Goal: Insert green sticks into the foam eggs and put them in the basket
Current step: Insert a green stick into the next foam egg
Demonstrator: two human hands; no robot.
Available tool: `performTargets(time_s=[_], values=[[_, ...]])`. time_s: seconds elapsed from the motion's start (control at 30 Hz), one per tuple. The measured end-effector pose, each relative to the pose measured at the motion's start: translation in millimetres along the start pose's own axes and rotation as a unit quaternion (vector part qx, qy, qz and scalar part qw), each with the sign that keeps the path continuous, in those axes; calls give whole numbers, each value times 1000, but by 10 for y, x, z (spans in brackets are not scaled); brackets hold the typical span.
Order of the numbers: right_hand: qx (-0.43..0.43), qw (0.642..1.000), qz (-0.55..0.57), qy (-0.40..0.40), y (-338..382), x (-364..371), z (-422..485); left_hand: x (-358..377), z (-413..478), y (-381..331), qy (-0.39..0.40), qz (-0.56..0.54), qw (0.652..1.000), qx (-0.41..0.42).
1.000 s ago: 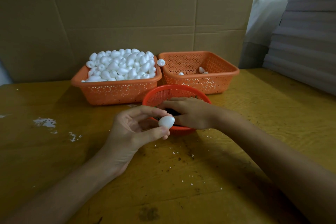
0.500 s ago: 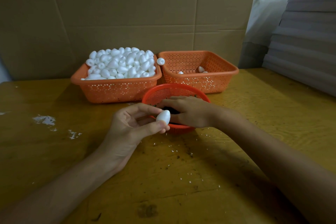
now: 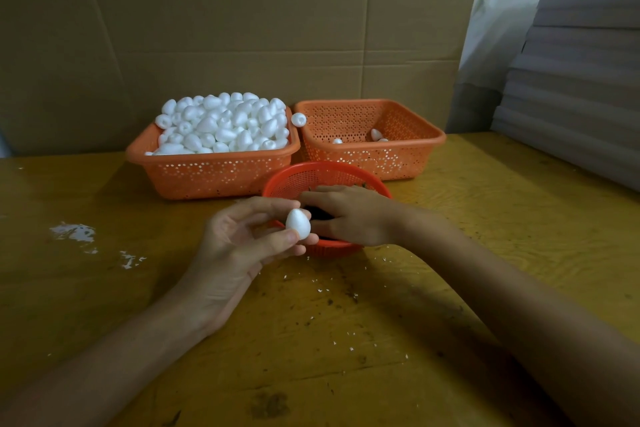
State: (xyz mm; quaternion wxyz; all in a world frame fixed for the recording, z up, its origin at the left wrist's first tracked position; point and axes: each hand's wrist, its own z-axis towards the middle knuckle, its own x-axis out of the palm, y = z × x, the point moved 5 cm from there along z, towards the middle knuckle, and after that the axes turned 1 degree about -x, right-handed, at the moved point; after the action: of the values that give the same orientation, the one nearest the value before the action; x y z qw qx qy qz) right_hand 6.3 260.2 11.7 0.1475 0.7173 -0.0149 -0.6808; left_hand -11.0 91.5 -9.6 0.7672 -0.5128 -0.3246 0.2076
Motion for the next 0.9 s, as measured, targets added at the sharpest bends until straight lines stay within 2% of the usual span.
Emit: performTargets(time_s=[0.9], values=[[-1,1000,-16,-3,-6,7,12,-6,-8,-1,-13,13,1000,-12]])
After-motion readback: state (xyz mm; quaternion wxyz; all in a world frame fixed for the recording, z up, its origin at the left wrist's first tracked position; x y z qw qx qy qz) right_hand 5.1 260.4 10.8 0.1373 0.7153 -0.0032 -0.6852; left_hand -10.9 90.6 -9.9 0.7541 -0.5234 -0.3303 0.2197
